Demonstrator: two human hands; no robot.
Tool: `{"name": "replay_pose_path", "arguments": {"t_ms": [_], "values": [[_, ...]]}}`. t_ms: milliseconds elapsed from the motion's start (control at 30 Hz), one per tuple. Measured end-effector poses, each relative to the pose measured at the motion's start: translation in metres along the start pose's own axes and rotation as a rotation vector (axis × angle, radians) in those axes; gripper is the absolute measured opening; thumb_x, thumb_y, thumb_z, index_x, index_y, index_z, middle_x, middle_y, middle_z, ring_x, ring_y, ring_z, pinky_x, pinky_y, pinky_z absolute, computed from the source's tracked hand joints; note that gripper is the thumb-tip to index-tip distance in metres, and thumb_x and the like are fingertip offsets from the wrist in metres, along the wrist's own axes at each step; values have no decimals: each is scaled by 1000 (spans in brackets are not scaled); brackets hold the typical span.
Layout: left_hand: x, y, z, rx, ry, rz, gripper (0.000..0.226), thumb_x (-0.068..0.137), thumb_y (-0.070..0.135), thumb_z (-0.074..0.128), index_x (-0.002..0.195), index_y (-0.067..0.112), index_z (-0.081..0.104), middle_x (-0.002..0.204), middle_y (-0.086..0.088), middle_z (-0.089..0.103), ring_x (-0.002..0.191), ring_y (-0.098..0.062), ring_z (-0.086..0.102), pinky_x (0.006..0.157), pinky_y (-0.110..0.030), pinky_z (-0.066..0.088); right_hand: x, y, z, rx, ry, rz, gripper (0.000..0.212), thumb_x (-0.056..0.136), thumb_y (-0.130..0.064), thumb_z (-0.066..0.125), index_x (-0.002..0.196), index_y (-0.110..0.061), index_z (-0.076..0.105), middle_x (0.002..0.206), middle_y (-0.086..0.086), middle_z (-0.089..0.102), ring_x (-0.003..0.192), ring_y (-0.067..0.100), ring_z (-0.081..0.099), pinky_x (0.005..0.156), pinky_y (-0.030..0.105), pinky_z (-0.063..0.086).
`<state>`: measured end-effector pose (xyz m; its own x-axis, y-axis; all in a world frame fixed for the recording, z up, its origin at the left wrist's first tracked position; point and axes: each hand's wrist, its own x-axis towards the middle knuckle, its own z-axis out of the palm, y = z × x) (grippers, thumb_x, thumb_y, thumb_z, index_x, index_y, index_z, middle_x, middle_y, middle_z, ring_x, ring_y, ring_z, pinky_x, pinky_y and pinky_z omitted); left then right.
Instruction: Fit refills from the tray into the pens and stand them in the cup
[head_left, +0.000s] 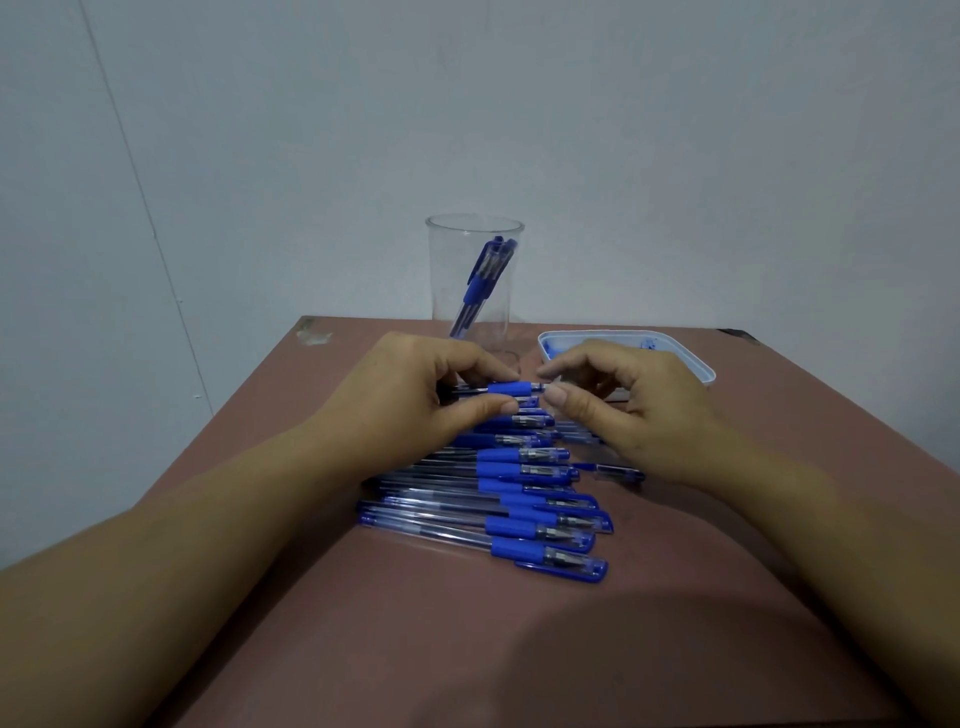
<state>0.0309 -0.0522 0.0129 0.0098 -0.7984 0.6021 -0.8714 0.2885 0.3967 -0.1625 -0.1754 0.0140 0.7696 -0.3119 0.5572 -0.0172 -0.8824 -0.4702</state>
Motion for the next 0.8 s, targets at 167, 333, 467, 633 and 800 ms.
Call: {"name": "replay_pose_path", "arguments": {"t_ms": [167, 333, 467, 633, 800], "values": [[0, 0, -1, 5, 2, 13, 37, 77, 54, 60, 103, 33, 74, 74, 34, 59, 70, 3, 60, 60, -6, 43, 0, 0, -1, -57, 5, -32, 23, 88, -24, 69, 92, -44, 58, 92, -21, 64, 83, 9, 63, 72, 20, 51], [0, -1, 0, 7, -10, 17, 41, 75, 59, 58, 103, 34, 74, 76, 30, 61, 73, 0, 62, 61, -8, 45, -1, 1, -1, -11, -14, 2, 10, 88, -46, 54, 90, -42, 62, 86, -22, 67, 80, 3, 64, 67, 12, 46], [-1, -3, -1, -7, 1, 15, 34, 77, 52, 63, 103, 33, 74, 78, 31, 63, 71, 2, 62, 59, -6, 42, -3, 3, -2, 3, 19, -3, 21, 84, -33, 71, 97, -44, 59, 90, -16, 64, 80, 10, 62, 71, 19, 51], [-1, -3, 2, -12, 6, 8, 20, 80, 40, 73, 100, 35, 75, 77, 28, 66, 67, -4, 63, 58, -10, 45, -3, 8, -2, -85, -11, -6, 19, 89, -25, 69, 92, -42, 62, 91, -18, 66, 84, 8, 64, 69, 21, 50], [-1, -3, 2, -27, -5, -2, 19, 81, 38, 74, 100, 35, 75, 81, 23, 70, 68, -6, 65, 59, -11, 46, -5, 7, -2, -10, 19, -12, 22, 84, -29, 73, 98, -42, 63, 92, -19, 66, 85, 9, 65, 72, 20, 52]]}}
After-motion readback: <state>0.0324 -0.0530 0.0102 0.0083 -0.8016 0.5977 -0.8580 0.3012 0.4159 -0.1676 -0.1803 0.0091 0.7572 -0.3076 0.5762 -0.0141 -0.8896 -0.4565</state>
